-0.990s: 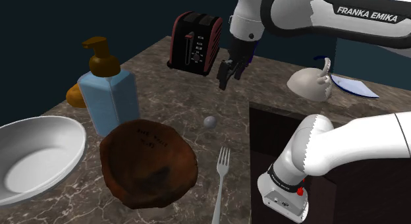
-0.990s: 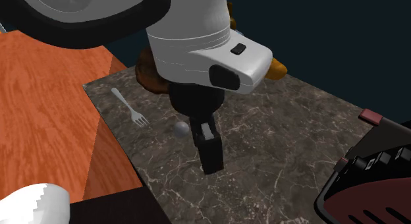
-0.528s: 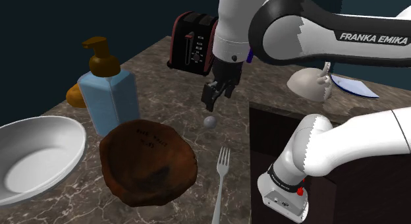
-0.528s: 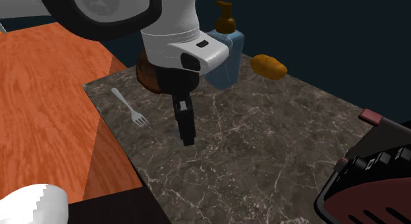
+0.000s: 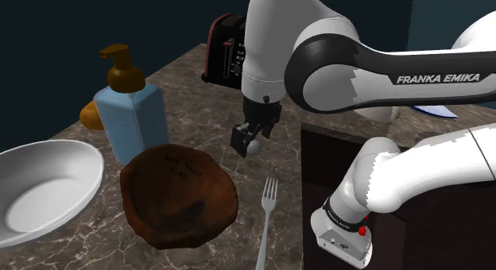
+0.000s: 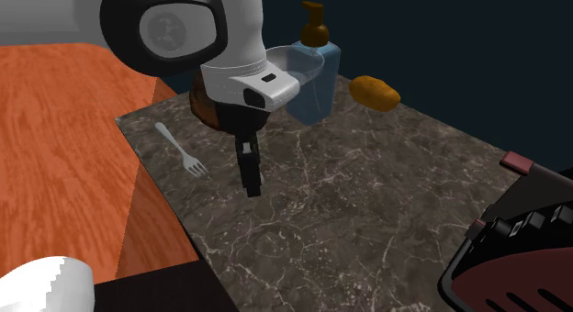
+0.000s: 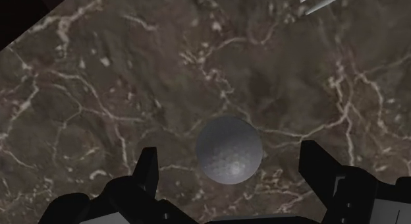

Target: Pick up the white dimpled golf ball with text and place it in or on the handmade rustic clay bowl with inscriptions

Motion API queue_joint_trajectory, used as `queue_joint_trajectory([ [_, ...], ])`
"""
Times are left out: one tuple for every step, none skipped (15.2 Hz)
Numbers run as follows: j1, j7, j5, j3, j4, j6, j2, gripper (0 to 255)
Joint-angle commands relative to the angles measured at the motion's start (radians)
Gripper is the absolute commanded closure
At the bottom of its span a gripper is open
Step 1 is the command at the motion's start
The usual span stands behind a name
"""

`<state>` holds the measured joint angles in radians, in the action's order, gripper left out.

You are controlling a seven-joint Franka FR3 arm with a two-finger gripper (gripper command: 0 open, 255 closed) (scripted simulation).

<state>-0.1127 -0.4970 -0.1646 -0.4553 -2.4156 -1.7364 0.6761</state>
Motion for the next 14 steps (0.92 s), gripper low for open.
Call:
queue_joint_trajectory([
  [-0.003,0.002,-0.004,-0.002,-0.030,-0.025,0.005,0],
  [-0.003,0.002,-0.005,-0.004,-0.043,-0.038,0.005,0],
  [-0.004,0.002,-0.006,-0.005,-0.051,-0.046,0.005,0],
  [-0.004,0.002,-0.006,-0.005,-0.051,-0.046,0.005,0],
  [-0.004,0.002,-0.006,-0.005,-0.051,-0.046,0.005,0],
  [-0.004,0.002,-0.006,-0.005,-0.051,-0.046,0.005,0],
  [-0.004,0.002,-0.006,-0.005,-0.051,-0.046,0.005,0],
  [-0.004,0.002,-0.006,-0.005,-0.051,-0.046,0.005,0],
  [-0.004,0.002,-0.006,-0.005,-0.051,-0.046,0.005,0],
  [-0.004,0.002,-0.006,-0.005,-0.051,-0.046,0.005,0],
  [-0.004,0.002,-0.006,-0.005,-0.051,-0.046,0.005,255],
  [-0.004,0.002,-0.006,-0.005,-0.051,-0.046,0.005,255],
  [-0.004,0.002,-0.006,-0.005,-0.051,-0.046,0.005,255],
  [-0.003,0.002,-0.006,-0.006,-0.050,-0.048,0.002,255],
])
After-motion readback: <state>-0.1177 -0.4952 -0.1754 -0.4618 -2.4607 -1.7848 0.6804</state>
